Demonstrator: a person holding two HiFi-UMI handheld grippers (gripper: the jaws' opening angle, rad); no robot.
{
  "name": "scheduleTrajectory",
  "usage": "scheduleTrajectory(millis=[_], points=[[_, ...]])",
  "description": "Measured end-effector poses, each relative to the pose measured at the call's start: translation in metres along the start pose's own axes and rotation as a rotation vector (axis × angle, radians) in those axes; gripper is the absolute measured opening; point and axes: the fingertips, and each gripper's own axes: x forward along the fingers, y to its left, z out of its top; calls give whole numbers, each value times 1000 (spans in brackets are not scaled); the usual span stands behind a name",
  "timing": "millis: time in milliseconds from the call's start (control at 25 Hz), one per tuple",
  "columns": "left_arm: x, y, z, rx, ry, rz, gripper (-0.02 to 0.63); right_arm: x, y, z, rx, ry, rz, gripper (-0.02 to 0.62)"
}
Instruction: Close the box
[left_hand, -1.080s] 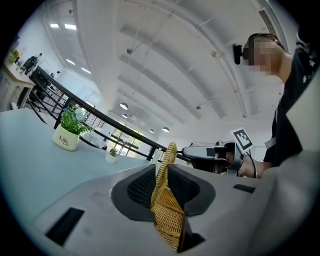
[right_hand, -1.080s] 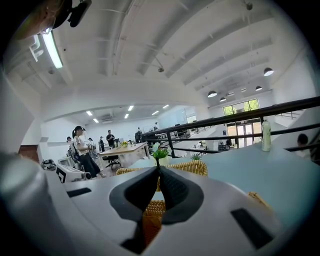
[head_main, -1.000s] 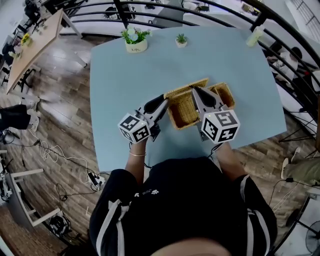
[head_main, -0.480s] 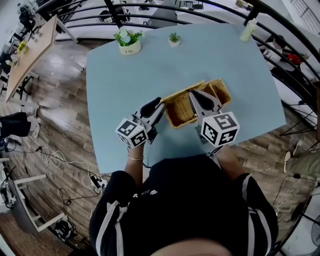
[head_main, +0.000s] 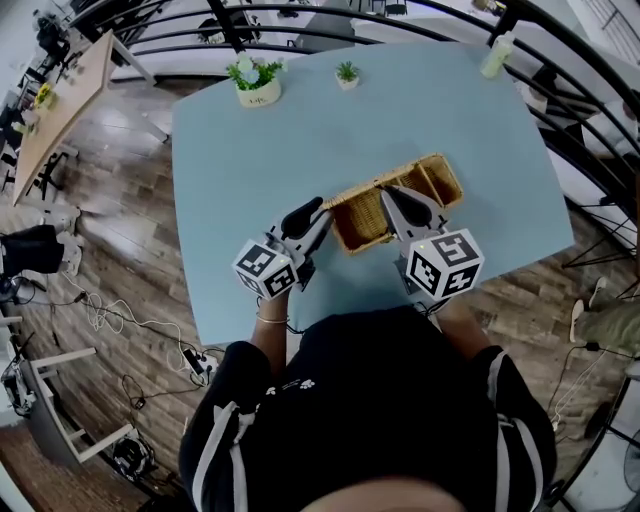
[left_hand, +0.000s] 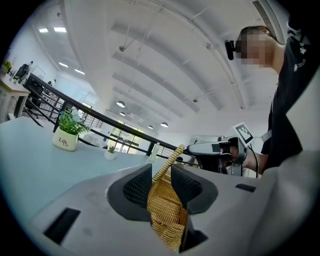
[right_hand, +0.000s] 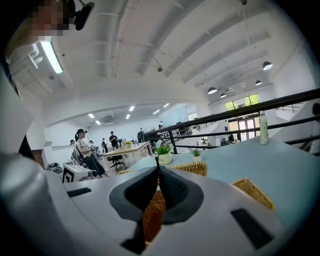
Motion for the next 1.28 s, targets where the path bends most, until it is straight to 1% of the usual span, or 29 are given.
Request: scheduleTrajectory(millis=[120, 280, 600, 1000, 1280], points=[[-2, -2, -3, 15, 20, 3, 102, -4, 1, -3, 5, 3, 3, 15], [-3, -3, -9, 9, 29, -2, 110, -7, 0, -9, 15, 10, 2, 15], [-5, -9, -17, 51, 75, -8, 120, -17, 4, -20, 27, 25, -7, 15], [-6, -11, -28, 34, 93, -11, 141, -26, 5, -33, 27, 65, -10, 15], [-6, -13, -33, 54, 125, -4, 146, -31, 2, -42, 40, 79, -8, 15]])
